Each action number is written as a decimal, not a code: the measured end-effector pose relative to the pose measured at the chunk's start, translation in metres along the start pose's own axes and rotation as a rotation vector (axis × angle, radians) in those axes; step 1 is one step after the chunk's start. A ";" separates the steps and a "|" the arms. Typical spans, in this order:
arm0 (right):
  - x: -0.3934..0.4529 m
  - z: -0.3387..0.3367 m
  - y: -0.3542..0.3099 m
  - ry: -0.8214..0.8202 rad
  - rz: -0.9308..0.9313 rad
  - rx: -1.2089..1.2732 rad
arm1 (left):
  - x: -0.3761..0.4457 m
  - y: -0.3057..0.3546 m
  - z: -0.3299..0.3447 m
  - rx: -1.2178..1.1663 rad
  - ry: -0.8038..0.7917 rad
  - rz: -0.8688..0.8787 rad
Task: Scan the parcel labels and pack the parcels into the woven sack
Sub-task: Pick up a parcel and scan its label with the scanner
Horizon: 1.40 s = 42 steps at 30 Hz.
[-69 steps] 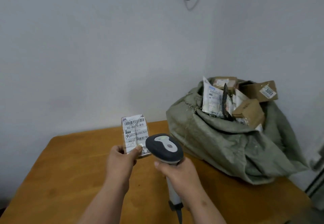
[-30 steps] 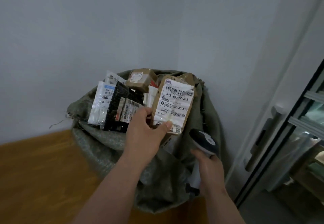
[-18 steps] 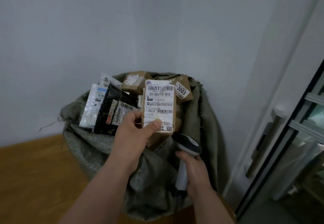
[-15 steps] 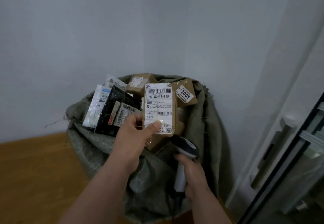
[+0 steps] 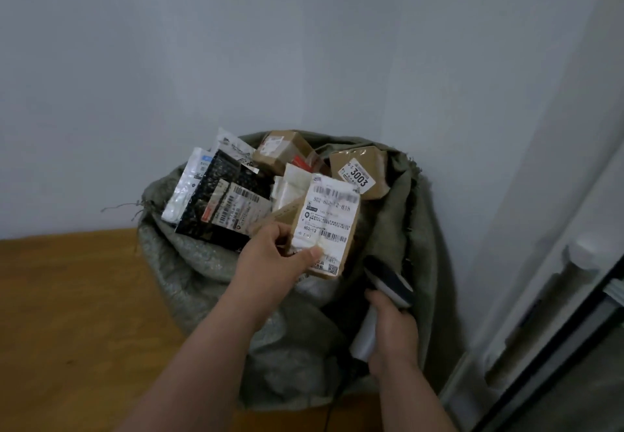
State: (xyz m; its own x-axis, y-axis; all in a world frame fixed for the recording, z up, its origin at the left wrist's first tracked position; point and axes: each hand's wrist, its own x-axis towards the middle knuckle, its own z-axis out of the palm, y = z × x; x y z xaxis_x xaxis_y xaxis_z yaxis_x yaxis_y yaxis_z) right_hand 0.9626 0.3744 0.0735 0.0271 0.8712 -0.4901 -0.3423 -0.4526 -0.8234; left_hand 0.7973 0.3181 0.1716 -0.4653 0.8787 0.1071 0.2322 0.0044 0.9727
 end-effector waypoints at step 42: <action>-0.059 -0.030 -0.058 -0.073 -0.347 0.128 | -0.033 0.057 0.018 0.562 -0.098 0.246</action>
State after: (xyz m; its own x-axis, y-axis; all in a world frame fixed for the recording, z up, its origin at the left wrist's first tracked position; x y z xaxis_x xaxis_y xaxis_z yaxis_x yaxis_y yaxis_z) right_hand 1.0088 0.3440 0.1417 0.0967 0.9819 -0.1627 -0.4393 -0.1045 -0.8922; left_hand 0.8415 0.2984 0.2197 -0.2663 0.9255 0.2692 0.7494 0.0232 0.6617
